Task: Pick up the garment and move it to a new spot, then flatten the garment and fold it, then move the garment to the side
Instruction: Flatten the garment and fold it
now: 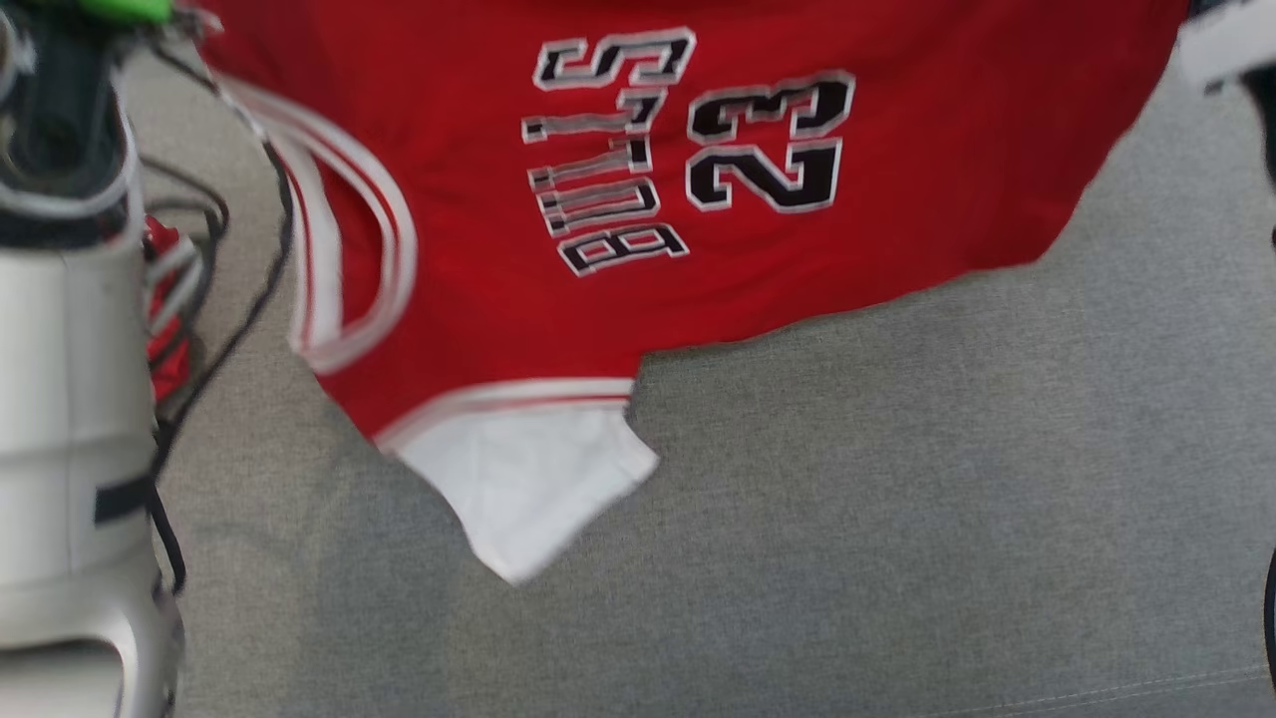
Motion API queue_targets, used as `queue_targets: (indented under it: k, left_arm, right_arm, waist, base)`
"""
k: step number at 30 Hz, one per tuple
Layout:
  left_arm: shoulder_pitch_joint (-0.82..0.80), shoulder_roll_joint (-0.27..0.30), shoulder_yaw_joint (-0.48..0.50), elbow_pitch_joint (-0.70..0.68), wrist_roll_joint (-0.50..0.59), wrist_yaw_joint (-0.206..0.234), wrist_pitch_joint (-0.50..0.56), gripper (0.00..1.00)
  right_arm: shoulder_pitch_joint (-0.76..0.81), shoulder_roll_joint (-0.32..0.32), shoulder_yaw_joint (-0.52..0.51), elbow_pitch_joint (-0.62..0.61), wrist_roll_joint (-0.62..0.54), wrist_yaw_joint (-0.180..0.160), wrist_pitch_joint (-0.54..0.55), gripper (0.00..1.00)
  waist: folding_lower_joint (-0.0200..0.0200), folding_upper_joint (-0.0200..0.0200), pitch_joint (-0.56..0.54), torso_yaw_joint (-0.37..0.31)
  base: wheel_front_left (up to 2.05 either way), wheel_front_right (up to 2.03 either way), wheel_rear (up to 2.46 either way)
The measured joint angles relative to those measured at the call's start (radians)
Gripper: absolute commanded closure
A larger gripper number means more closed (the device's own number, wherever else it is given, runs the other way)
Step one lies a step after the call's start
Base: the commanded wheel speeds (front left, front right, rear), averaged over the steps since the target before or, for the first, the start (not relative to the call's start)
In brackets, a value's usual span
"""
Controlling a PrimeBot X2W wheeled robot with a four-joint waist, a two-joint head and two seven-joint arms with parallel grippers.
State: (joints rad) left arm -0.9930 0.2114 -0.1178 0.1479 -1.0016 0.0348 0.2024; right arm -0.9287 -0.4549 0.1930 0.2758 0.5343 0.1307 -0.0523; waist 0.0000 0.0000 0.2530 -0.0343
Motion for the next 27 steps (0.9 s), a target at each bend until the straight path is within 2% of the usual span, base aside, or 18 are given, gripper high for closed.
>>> queue_targets:
  k: [3,6,10,15,18,21,27]
  left_arm:
    - [-0.201,0.008,-0.024,0.118,0.046,-0.028,-0.014,1.00]
    - [-0.382,0.010,-0.032,0.250,0.087,-0.070,-0.075,1.00]
    - [-0.615,-0.018,-0.006,0.411,0.087,-0.102,-0.162,1.00]
    - [-0.781,-0.024,-0.012,0.523,0.103,-0.151,-0.290,1.00]
    - [-0.792,-0.040,-0.034,0.560,0.069,-0.160,-0.337,1.00]
    - [-0.752,-0.038,-0.085,0.520,0.009,-0.163,-0.364,1.00]
    - [-0.475,0.010,-0.189,0.374,-0.149,-0.163,-0.412,1.00]
  right_arm:
    - [-0.207,0.009,0.049,0.089,-0.050,0.000,0.003,1.00]
    - [-0.393,0.035,0.087,0.208,-0.095,0.000,-0.035,1.00]
    - [-0.626,0.056,0.101,0.361,-0.153,0.000,-0.092,1.00]
    - [-0.796,0.077,0.092,0.496,-0.228,0.000,-0.185,1.00]
    - [-0.820,0.075,0.104,0.549,-0.244,0.000,-0.202,1.00]
    - [-0.815,0.072,0.121,0.581,-0.235,0.000,-0.207,1.00]
    - [-0.644,0.067,0.101,0.536,-0.186,0.000,-0.209,1.00]
  waist:
    - [0.0000,0.0000,0.065,0.006]
    - [0.0001,0.0000,0.132,0.012]
    - [0.0003,0.0000,0.225,0.021]
    - [0.0002,0.0000,0.331,0.030]
    - [0.0003,0.0000,0.385,0.039]
    - [0.0002,0.0000,0.429,0.055]
    - [0.0002,0.0000,0.464,0.110]
  base:
    - [0.00,0.00,0.00]
    - [0.00,0.00,0.00]
    - [0.00,0.00,0.00]
    - [0.00,0.00,0.00]
    - [0.00,0.00,0.00]
    - [0.00,0.00,0.00]
    - [0.00,0.00,0.00]
